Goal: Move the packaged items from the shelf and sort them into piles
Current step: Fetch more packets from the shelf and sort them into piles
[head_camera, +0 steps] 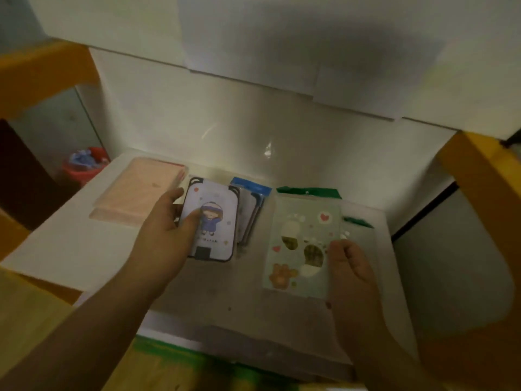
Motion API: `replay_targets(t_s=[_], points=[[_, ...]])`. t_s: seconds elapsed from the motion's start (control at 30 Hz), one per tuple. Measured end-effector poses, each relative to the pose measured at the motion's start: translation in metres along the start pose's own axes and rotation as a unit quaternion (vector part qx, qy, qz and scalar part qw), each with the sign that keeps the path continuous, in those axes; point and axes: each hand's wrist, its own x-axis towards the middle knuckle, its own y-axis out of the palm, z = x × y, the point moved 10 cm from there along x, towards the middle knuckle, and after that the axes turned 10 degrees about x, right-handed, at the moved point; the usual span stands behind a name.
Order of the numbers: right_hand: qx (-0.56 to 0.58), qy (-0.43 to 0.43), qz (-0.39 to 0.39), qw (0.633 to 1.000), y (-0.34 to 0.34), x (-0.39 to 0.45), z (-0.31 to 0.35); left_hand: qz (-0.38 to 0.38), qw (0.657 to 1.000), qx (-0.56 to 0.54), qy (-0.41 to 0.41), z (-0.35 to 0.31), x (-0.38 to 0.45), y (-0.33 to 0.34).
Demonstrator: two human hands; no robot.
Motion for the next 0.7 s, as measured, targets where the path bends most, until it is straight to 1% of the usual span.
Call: replay_targets(t_s=[0.2, 0.43, 0.53, 0.7], points=[[-0.015, -0.018, -0.055, 0.998, 0.000, -0.012, 0.009, 0.070, 0.995, 0.038, 0.054, -0.010, 0.049, 0.029], [-0.012, -0.028, -0.099, 0.995, 0.009, -0.033, 0.003, 0.134, 0.987, 0.062, 0.064, 0.002, 0.070, 0.058], [-0.009, -0.028, -0.115, 0.993, 0.015, -0.039, -0.002, 0.144, 0.982, 0.095, 0.081, 0.006, 0.071, 0.060], [-0.008, -0.029, -0.121, 0.992, 0.024, -0.047, -0.004, 0.158, 0.962, 0.196, 0.110, 0.010, 0.072, 0.068]])
